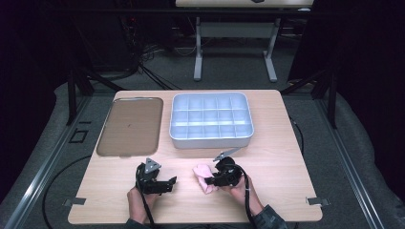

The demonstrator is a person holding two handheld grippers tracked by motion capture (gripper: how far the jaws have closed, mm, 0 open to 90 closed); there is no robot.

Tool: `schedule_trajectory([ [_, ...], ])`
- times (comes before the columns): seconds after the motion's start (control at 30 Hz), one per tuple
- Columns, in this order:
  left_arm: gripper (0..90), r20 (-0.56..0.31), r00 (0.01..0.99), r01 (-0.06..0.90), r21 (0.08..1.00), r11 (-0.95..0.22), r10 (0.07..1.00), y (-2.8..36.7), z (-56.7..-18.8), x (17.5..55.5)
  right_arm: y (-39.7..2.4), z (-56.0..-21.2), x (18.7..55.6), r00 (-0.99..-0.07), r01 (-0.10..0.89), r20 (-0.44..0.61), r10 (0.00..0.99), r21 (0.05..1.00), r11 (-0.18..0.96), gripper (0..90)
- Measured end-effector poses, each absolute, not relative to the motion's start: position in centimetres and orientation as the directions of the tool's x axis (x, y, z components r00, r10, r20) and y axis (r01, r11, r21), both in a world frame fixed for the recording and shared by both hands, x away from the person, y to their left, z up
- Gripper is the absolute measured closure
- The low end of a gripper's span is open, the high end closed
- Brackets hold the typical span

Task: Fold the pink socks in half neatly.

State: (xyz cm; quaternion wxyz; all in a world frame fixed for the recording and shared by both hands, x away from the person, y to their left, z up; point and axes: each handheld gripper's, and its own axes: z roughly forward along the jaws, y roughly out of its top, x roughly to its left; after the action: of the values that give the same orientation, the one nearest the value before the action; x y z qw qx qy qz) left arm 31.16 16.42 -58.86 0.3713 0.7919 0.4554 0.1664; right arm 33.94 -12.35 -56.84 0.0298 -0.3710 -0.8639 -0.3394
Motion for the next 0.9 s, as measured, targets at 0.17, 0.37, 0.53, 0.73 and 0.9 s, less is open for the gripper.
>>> schedule_trajectory([
  [0.17,14.0,-0.028,0.532,0.578,0.743,-0.339,0.846,16.13,-59.04,30.81,-12.31,-56.86,33.97,-0.723,0.661,0.313,0.617,0.572,0.485,73.0],
  [0.37,13.6,-0.003,0.542,0.568,0.739,-0.363,0.840,15.96,-59.09,30.77,-12.35,-56.72,33.95,-0.732,0.651,0.307,0.608,0.577,0.493,73.3],
  [0.53,13.5,-0.001,0.542,0.567,0.738,-0.365,0.841,15.94,-59.09,30.77,-12.40,-56.65,33.81,-0.737,0.645,0.309,0.601,0.586,0.490,73.4],
  [0.73,13.1,0.002,0.542,0.567,0.737,-0.368,0.840,15.90,-59.10,30.78,-12.87,-56.29,33.64,-0.739,0.638,0.305,0.601,0.604,0.477,73.4],
  [0.9,13.0,0.006,0.544,0.566,0.736,-0.372,0.839,15.88,-59.09,30.84,-13.12,-56.08,33.56,-0.738,0.635,0.299,0.605,0.612,0.472,73.4],
])
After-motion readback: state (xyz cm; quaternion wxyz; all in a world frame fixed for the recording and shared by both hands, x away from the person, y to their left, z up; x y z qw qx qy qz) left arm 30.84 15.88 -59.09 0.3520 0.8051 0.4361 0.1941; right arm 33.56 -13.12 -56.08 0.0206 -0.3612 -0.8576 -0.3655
